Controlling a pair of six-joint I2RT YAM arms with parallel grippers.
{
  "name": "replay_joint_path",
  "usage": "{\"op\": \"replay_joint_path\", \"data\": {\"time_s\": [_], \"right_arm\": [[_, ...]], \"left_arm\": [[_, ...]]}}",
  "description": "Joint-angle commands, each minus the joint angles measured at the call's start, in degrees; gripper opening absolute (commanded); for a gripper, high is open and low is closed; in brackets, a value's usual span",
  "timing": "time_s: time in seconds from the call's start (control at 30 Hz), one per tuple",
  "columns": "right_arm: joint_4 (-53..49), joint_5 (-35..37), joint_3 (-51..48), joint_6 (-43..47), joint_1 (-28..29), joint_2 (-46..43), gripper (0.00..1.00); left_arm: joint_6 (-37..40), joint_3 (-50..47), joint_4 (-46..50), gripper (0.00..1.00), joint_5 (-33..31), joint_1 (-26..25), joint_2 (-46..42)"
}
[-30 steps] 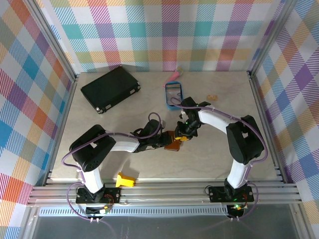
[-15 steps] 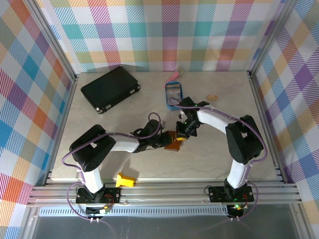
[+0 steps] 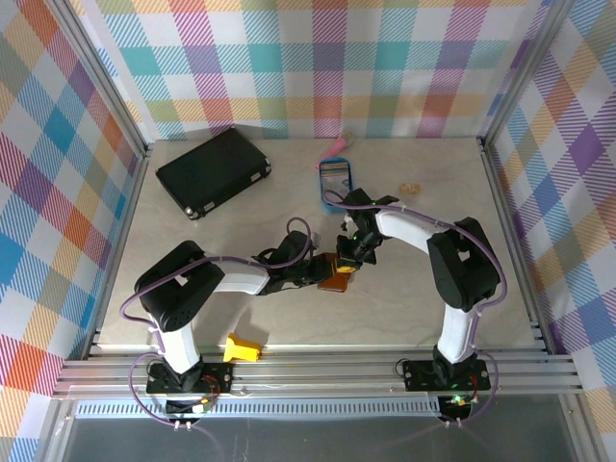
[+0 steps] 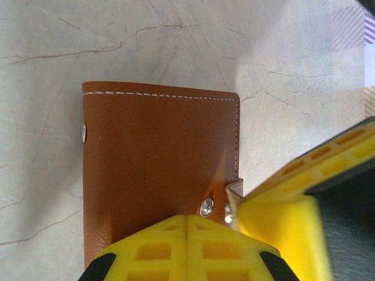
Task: Put the credit cards into the card holder
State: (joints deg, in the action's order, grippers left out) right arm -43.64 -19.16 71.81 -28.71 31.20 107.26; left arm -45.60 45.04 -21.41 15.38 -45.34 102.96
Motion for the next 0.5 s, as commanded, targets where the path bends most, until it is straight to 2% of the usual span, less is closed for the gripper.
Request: {"op": "replay_joint_path", "data": {"time_s": [0.0, 0.47], "right_arm": [[0.65, -1.57, 1.8, -0.11, 0.37, 1.47, 0.0], [2.78, -4.78, 1.8, -0.86, 0.33, 2.15, 0.0]], "left_arm": [[0.62, -1.59, 1.97, 0.0, -0.25, -0.58, 2.16], [0.61, -1.71, 1.95, 0.0, -0.08, -0.58, 2.19]]}}
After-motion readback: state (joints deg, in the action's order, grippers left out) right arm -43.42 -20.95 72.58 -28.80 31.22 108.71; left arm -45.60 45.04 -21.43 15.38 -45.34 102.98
